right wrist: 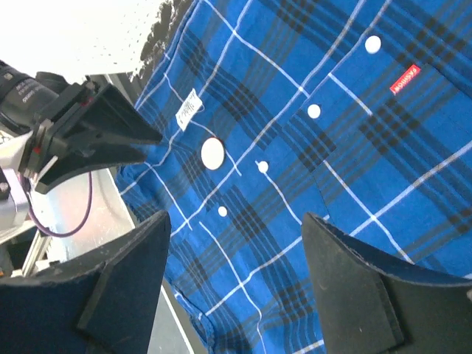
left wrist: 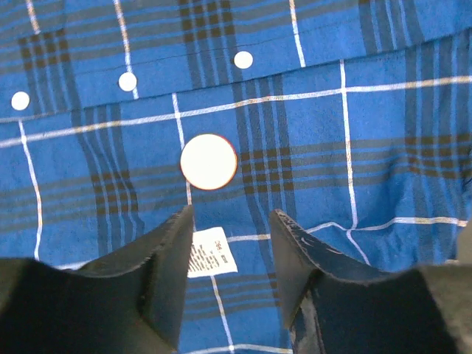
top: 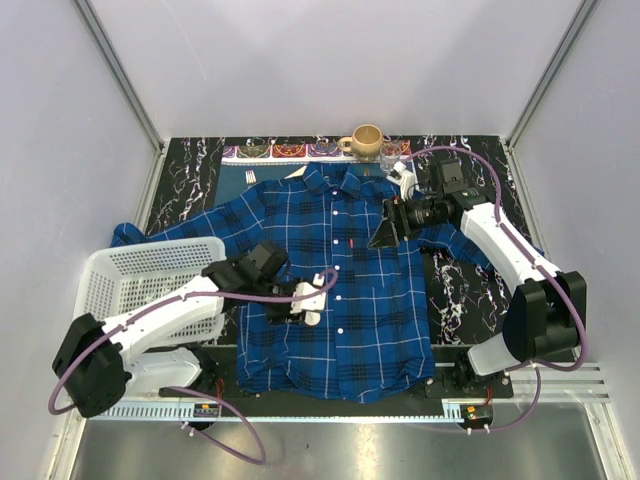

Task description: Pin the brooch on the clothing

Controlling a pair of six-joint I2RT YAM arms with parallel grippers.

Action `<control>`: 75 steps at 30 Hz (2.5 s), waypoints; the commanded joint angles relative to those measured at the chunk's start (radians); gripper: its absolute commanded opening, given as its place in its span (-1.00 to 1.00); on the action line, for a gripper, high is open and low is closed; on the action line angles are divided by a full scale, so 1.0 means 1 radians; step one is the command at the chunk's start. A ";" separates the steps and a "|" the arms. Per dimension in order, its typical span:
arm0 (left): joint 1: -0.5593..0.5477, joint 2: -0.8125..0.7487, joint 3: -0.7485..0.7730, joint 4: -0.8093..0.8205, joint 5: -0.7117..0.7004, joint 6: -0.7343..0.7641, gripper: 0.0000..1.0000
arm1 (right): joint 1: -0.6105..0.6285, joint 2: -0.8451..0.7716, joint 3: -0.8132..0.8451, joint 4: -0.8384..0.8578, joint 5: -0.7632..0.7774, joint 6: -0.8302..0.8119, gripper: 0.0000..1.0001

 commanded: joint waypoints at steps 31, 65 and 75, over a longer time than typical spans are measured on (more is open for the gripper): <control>-0.074 0.503 0.280 -0.235 0.051 0.906 -0.52 | -0.123 -0.008 -0.026 -0.104 -0.038 -0.056 0.54; -0.092 0.306 0.465 -0.247 -0.032 0.952 -1.00 | -0.117 0.047 0.043 -0.128 -0.253 -0.042 0.80; -0.098 0.177 0.545 -0.289 -0.155 1.173 -1.00 | 0.087 0.143 0.285 -0.291 -0.236 -0.073 0.73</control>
